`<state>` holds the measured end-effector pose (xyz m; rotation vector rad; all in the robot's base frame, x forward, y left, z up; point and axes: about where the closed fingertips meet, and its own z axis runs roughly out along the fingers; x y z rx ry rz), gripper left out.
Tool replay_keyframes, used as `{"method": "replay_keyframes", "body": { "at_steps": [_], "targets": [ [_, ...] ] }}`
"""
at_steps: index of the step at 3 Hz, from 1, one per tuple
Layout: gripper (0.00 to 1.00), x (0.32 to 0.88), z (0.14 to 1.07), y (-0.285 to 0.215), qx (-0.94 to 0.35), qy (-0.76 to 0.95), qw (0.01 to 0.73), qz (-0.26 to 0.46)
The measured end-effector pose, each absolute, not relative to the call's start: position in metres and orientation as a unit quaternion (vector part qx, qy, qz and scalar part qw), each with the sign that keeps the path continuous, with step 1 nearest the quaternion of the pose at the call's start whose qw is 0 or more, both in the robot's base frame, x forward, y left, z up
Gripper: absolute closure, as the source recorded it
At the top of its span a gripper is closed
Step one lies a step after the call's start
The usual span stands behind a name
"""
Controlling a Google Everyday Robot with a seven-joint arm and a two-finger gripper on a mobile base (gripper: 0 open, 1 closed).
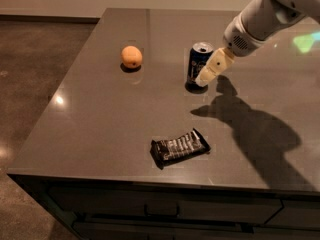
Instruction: Pick pepsi can
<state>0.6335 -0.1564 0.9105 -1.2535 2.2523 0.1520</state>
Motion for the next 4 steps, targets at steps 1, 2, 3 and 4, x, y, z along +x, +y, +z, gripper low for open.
{"method": "replay_keyframes", "body": {
  "at_steps": [1, 2, 3, 4],
  "targets": [
    [0.0, 0.642, 0.907, -0.146, -0.468, 0.835, 0.282, 0.069],
    [0.08, 0.651, 0.906, -0.139, -0.467, 0.833, 0.287, 0.083],
    [0.23, 0.659, 0.906, -0.138, -0.465, 0.832, 0.288, 0.093],
    [0.47, 0.663, 0.908, -0.137, -0.467, 0.829, 0.289, 0.104]
  ]
}}
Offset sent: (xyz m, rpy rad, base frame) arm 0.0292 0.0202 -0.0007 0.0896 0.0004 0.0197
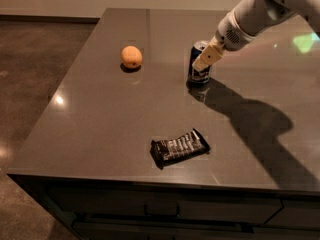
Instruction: Pick pepsi can
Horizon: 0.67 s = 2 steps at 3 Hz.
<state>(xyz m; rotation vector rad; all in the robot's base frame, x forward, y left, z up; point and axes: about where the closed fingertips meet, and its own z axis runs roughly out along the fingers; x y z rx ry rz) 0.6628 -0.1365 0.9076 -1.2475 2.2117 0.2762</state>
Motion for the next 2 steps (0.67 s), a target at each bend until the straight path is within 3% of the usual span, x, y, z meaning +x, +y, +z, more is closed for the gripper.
{"method": "replay_keyframes", "body": {
  "at_steps": [2],
  "targets": [
    [0.94, 0.659, 0.935, -0.132, -0.483, 0.812, 0.307, 0.115]
  ]
}}
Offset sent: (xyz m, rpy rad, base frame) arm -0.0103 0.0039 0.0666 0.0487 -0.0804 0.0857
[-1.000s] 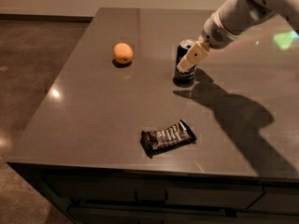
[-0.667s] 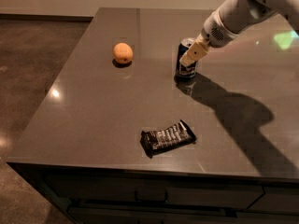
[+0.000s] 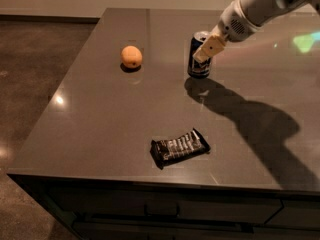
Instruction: Pick pepsi can
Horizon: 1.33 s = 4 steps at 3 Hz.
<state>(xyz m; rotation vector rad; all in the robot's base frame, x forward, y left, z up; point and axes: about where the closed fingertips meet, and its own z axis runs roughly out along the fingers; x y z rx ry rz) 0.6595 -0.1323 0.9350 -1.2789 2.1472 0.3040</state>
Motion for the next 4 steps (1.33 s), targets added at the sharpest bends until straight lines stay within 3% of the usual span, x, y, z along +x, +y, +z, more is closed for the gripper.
{"method": "replay_keyframes", "body": {
  "at_steps": [1, 4],
  "targets": [
    [1.0, 0.651, 0.968, -0.125, -0.505, 0.794, 0.319, 0.117],
    [1.0, 0.636, 1.013, -0.108, -0.547, 0.762, 0.322, 0.125]
  ]
}}
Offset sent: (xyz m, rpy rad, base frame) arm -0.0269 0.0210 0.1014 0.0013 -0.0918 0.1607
